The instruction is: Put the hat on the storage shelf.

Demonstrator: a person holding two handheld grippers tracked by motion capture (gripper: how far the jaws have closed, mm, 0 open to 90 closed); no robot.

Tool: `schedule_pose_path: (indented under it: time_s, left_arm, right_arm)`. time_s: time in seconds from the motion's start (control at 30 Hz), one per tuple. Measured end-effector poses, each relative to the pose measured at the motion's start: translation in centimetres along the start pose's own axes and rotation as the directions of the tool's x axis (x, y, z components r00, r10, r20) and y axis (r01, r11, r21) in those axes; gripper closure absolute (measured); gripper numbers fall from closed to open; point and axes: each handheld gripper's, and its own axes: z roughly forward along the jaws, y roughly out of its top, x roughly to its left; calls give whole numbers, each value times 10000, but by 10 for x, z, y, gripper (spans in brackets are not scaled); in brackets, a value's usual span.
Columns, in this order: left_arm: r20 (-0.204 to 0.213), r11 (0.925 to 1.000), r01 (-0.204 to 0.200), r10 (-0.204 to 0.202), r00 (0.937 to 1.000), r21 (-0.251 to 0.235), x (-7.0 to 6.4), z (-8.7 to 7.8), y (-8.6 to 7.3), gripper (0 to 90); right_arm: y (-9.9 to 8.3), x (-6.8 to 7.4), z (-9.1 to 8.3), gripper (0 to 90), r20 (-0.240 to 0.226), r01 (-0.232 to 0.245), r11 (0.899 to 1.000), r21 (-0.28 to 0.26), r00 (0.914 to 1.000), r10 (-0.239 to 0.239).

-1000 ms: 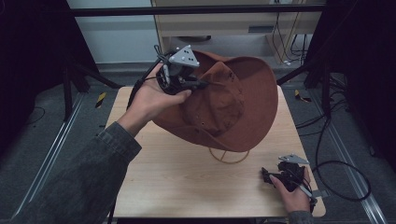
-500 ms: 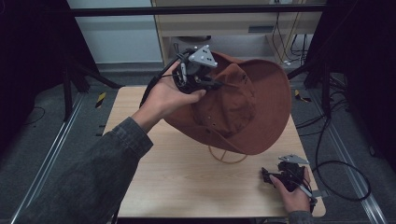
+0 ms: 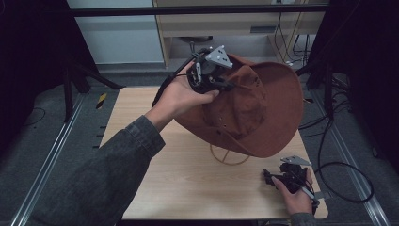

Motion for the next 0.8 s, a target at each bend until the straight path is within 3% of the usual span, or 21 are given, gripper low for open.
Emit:
schedule_pose_path:
  time_s: [0.8]
  left_arm:
    - [171,9967,296,-310,9994,760,9,50,-2,877]
  right_arm:
    - [0,-1,0,8,15,18,10000,15,10000,-18]
